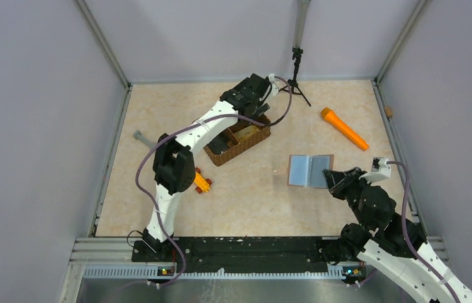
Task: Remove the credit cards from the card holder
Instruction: Place the credit card in the storage box, then place the card holder at the corner of the board.
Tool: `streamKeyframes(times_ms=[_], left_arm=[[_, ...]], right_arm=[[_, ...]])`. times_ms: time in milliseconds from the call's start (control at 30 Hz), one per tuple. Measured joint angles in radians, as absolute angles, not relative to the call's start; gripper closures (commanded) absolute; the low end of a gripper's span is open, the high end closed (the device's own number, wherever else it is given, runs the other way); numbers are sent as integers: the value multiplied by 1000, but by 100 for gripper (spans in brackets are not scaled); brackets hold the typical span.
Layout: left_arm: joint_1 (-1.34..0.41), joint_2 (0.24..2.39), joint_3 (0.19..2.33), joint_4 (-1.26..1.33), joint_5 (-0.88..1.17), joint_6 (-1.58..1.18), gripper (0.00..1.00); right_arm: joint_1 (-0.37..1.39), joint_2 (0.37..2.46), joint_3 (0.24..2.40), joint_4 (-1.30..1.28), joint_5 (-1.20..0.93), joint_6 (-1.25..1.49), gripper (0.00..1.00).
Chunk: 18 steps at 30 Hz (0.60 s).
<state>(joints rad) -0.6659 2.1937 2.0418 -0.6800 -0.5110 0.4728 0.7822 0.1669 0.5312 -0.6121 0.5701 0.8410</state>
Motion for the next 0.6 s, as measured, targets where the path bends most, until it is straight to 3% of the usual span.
streamKeyframes(times_ms=[67, 300, 467, 600], left_arm=[[-680, 2123, 2042, -726, -480, 404, 2], [-703, 1800, 1911, -741, -357, 128, 1], [-694, 1629, 1694, -671, -302, -106, 1], [-686, 1486, 1375, -534, -139, -251, 1]], right_arm=[[782, 156, 531, -618, 563, 849, 100], [782, 124, 530, -636, 527, 868, 100], [782, 86, 503, -635, 498, 885, 100], [782, 78, 469, -624, 456, 902, 100]])
